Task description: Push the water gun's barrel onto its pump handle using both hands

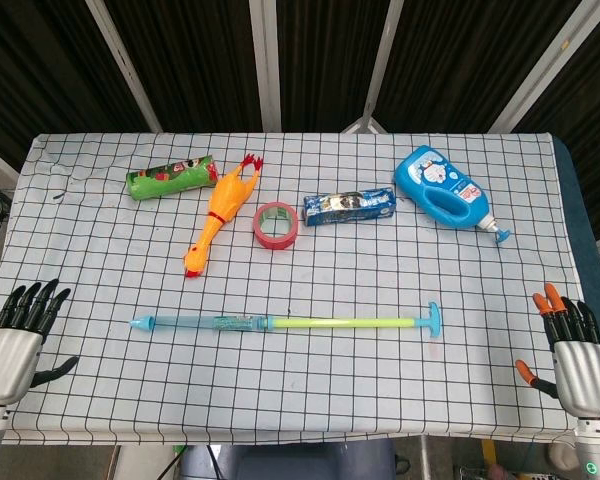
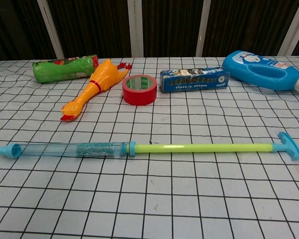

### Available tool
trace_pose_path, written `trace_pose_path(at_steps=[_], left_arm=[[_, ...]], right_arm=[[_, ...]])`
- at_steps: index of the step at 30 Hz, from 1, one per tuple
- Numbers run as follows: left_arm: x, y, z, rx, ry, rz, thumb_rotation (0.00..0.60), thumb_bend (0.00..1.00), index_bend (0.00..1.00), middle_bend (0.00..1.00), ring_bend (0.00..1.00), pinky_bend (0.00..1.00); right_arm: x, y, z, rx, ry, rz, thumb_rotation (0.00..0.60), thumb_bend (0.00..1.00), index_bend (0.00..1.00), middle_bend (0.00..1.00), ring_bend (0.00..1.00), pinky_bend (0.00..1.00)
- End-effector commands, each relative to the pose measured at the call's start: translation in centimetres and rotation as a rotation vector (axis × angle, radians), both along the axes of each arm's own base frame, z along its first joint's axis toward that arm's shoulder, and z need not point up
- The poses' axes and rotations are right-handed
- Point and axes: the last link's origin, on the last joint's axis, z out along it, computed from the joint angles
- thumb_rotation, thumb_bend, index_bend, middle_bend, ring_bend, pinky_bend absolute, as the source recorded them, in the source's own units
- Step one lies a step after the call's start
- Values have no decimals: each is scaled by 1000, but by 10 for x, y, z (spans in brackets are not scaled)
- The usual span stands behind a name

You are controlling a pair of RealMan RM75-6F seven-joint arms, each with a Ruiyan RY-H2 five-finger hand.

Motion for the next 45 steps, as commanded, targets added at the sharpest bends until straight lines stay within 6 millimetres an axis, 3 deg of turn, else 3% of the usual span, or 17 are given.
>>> trace_pose_path(at_steps=[1,27,32,34,39,45], left_arm=[[-1,0,0,-4,3,9,600,121,0,0,0,0],[-1,1,-2,-30,-15,66,600,121,0,0,0,0],[0,0,-1,-28,-20,63,600,120,0,0,0,0],[0,0,-1,-28,-23,61,600,121,0,0,0,0],[1,1,-1,-22,-26,56,600,120,0,0,0,0],[2,1,0,-22,-35,47,600,121,0,0,0,0]], right_arm=[[0,0,0,-1,3,3,600,245,0,0,0,0],[2,1,-6,30,-18,20,600,245,0,0,0,0],[15,-4,-11,58,-44,75,600,245,5,0,0,0],[22,-8,-14,78,-72,93,600,245,35,0,0,0],[45,-29,-24,119,-101,141,600,244,229,44,0,0],[71,-57,-56,214,-72,170,600,245,335,92,0,0]])
